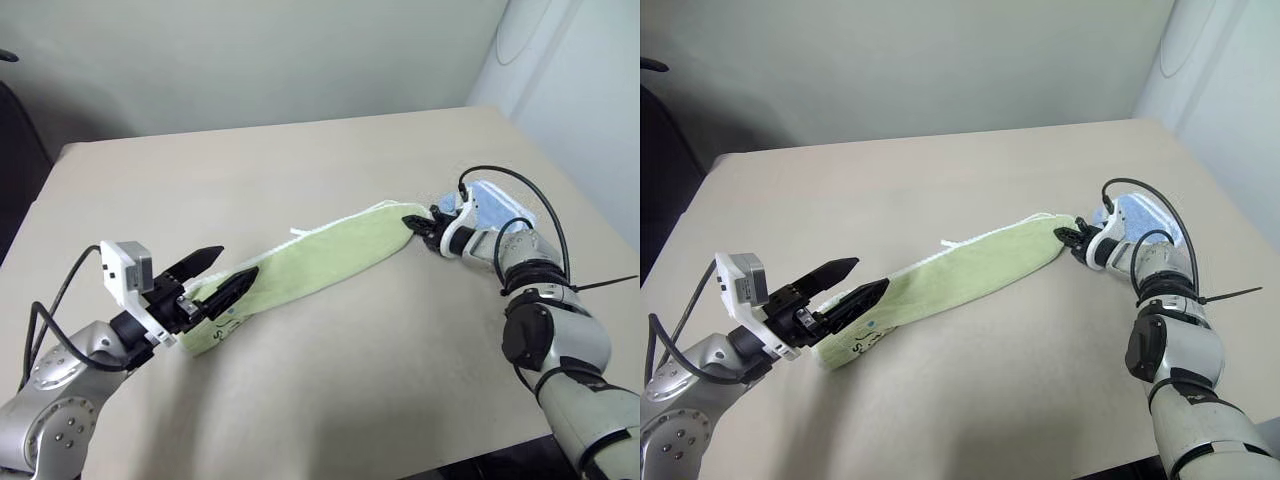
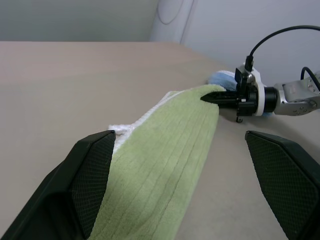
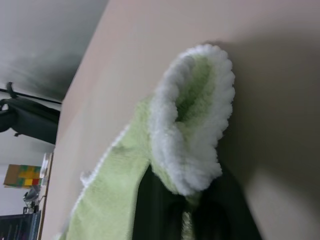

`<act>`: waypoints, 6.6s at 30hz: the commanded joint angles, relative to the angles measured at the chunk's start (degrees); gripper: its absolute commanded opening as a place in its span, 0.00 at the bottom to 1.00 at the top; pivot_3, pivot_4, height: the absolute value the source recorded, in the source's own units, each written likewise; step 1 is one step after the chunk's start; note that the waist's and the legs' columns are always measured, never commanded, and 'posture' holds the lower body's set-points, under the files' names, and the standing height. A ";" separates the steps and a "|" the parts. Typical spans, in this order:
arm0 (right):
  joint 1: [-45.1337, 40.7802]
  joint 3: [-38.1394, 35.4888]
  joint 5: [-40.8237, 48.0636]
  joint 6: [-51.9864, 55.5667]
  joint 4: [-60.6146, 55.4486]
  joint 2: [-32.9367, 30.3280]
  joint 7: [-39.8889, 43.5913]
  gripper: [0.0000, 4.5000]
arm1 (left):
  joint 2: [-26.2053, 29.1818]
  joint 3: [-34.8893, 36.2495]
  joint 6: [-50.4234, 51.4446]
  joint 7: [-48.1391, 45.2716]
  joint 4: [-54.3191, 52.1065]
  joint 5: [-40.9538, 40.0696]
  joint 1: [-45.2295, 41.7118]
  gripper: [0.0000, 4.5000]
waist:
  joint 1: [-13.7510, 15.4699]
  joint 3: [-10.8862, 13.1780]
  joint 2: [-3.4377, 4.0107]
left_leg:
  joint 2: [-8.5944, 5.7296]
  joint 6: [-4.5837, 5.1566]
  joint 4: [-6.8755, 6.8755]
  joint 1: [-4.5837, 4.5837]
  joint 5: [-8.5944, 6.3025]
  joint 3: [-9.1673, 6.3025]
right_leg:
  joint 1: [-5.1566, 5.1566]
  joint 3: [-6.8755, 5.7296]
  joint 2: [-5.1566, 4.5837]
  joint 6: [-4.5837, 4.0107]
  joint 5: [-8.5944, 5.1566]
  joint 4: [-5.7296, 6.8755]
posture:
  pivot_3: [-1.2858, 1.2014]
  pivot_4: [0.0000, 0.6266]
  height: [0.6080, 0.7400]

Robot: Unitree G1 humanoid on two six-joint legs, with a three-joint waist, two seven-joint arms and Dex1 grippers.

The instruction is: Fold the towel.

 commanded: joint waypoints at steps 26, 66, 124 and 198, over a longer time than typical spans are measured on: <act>14.44 48.70 -25.67 -45.73 -53.09 -6.28 36.20 0.00 | 0.53 2.41 -2.10 0.49 0.16 1.02 -1.43 1.00 | 0.18 0.00 0.00 | 0.00 -0.51 0.04 -0.01 0.26 0.01 | 0.00 -0.03 0.00 0.01 0.00 0.00 | 0.52 0.24 1.00; 12.40 51.25 -34.42 -42.55 -45.63 -0.92 30.41 0.00 | -2.02 -0.29 -3.06 1.41 -1.36 2.45 -1.56 1.00 | 0.63 -0.01 -0.03 | 0.00 -0.55 0.09 -0.23 0.28 -0.05 | 0.00 -0.03 -0.02 0.21 0.12 -0.39 | 0.52 0.24 1.00; 3.68 25.51 -8.47 -36.57 -25.53 7.65 35.59 0.19 | -19.11 -1.29 -0.72 38.55 -7.87 -34.27 31.20 1.00 | 0.46 0.01 0.00 | 0.00 -0.57 0.04 0.15 0.29 0.02 | 0.45 0.00 -0.02 0.24 0.15 -0.52 | 0.52 0.24 1.00; 16.44 24.27 -7.44 -32.69 -40.42 1.80 22.48 0.18 | -3.46 -35.36 24.09 13.19 22.24 -0.89 -36.04 0.32 | 1.16 0.17 0.03 | -0.08 -0.91 -0.05 -0.26 0.37 -0.10 | -0.07 0.10 0.03 0.22 -0.18 -0.49 | 0.52 0.24 1.00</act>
